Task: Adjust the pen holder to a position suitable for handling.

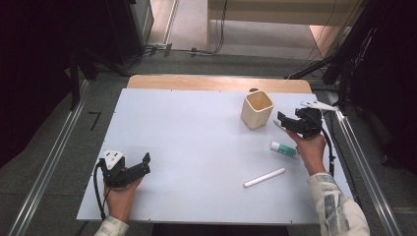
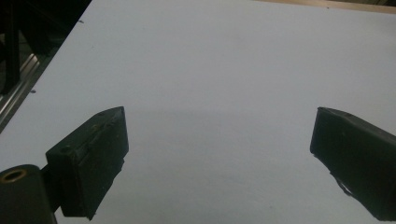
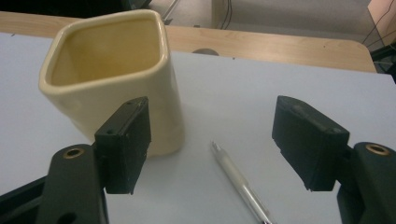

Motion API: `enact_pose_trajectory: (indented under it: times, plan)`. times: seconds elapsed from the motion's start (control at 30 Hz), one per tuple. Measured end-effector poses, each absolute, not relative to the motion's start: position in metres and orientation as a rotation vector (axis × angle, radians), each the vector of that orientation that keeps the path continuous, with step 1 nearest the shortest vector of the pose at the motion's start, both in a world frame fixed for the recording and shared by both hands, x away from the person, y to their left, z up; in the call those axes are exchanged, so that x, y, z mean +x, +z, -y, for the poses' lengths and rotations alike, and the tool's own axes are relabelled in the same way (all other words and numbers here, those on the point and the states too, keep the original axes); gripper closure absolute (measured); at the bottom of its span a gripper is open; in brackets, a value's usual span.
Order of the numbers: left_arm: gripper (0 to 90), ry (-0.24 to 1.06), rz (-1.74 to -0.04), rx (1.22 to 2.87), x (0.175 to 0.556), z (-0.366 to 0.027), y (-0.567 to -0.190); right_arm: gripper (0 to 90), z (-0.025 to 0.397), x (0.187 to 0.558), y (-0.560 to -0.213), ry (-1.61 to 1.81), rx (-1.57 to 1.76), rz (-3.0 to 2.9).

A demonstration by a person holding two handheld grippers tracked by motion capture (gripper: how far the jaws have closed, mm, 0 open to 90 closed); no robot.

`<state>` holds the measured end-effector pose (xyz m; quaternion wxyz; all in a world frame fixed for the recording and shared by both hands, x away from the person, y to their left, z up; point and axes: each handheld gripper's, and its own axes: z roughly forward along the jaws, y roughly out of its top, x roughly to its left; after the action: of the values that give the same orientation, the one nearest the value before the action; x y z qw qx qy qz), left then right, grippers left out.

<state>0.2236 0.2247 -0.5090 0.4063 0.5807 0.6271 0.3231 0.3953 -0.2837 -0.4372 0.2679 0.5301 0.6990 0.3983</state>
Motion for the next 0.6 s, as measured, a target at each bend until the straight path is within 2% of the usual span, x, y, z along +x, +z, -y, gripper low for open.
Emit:
enact_pose_trajectory:
  times: [0.6]
  plan:
    - [5.2,0.814,-1.578,1.476,0.223,-0.225,-0.510,33.1,0.248,0.442,-0.422,1.079,1.414,-1.928]
